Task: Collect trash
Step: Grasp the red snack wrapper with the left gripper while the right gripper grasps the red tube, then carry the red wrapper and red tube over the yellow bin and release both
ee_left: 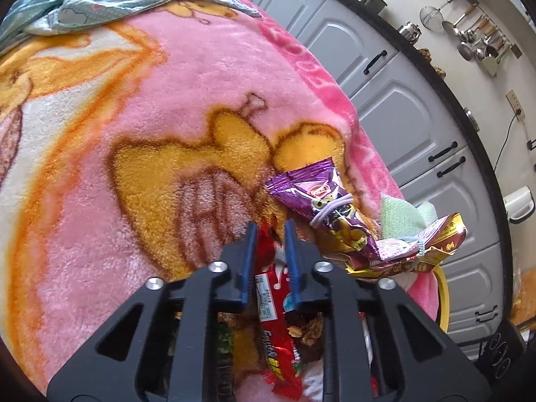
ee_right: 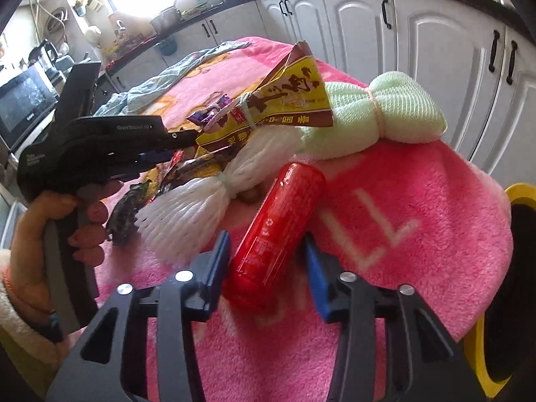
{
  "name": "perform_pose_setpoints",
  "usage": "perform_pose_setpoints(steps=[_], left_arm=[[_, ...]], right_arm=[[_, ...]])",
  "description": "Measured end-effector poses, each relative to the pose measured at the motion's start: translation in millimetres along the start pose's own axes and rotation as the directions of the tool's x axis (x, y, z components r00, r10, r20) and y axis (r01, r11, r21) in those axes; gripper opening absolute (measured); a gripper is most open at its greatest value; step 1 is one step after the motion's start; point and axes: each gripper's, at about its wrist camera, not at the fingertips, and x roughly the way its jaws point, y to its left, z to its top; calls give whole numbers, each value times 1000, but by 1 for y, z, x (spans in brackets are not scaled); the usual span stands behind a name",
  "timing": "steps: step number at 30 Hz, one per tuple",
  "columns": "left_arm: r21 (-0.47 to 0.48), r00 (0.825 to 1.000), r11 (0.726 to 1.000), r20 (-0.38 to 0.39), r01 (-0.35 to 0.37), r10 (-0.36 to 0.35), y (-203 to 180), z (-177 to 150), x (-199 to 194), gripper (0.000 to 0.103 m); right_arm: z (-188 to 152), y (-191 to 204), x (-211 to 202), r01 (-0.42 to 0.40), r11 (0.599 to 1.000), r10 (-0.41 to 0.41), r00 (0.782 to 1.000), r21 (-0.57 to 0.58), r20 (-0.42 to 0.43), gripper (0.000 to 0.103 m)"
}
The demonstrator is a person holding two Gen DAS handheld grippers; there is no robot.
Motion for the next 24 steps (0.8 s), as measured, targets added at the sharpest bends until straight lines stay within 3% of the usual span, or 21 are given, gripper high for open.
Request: perform_pose_setpoints(steps=[7,16,24], left_arm=[[1,997,999,69,36,-36,0,-7,-23,7],[67,978,998,210,-12,-2,-11,-6,-70,6],[114,967,993,253,7,-36,-29,-11,-95,6]], right_arm=[[-6,-8,-10,-31,999,31,1000,44,-4,31],[-13,-18,-24,-38,997,39,999,71,-2,29],[-12,-16,-51,-43,998,41,998,47,43,28]])
